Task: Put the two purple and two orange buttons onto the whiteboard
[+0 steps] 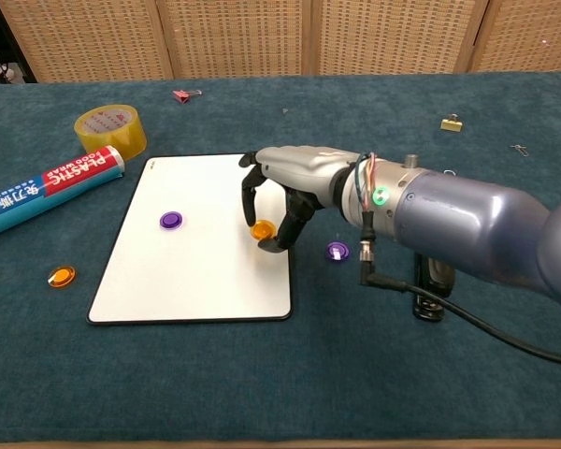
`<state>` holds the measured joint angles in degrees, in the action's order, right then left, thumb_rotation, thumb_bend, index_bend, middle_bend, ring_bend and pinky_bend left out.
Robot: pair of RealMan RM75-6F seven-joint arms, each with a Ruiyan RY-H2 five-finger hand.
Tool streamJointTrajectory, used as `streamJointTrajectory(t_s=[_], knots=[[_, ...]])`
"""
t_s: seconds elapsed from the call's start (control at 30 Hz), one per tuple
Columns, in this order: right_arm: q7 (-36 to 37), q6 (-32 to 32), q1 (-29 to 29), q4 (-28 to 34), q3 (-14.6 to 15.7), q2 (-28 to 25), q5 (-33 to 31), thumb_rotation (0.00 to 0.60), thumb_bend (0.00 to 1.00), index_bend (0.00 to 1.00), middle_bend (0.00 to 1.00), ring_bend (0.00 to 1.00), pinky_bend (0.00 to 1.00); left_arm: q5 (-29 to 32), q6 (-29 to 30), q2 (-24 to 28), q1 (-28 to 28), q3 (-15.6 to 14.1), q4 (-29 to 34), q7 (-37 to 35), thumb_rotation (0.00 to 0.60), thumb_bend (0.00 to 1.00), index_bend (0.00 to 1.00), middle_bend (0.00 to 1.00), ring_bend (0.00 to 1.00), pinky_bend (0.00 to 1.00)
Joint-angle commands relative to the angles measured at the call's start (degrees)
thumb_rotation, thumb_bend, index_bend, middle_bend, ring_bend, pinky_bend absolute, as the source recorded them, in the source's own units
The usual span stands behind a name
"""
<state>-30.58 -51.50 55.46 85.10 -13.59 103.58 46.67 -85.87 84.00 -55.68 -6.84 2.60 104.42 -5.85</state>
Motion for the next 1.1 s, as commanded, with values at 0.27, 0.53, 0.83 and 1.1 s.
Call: streamJointTrajectory(t_s=[0.27,0.53,0.83,1.1], knots=[[-3.82,-3.32,0.20,4.83,2.76,1.89,0.18,0.600,0.41,0.52,0.00,0.00,0.00,-1.24,0.74,0.26,0.48,-0.40,0.38,-0.35,0.600,0.03,0.00,0.00,0.00,0.00],[-4.68,-3.49,0.57,1.99,3.74,5.33,0.16,0.600,0.41,0.52,0.00,0.00,0.00,-1.01,0.73,0.49,0.56,-0.25,0.26,-0.89,0.600,0.03,0.00,0.00,0.00,0.00],[-4.33,-2.68,1.12,-2.86,2.73,8.43,-0.67,0.600,0.41,0.52,0.00,0.00,0.00,-0.65,0.41,0.68,0.53,-0.14,0.24,-1.26,0.600,0.03,0.00,0.00,0.00,0.00],[-4.08,-2.15,1.01,-4.45,2.18,9.29,-1.16,0.600,0.41,0.52,0.00,0.00,0.00,-0.51,0.23,0.81,0.52,-0.08,0.25,-1.47,0.600,0.03,0.00,0.00,0.00,0.00]])
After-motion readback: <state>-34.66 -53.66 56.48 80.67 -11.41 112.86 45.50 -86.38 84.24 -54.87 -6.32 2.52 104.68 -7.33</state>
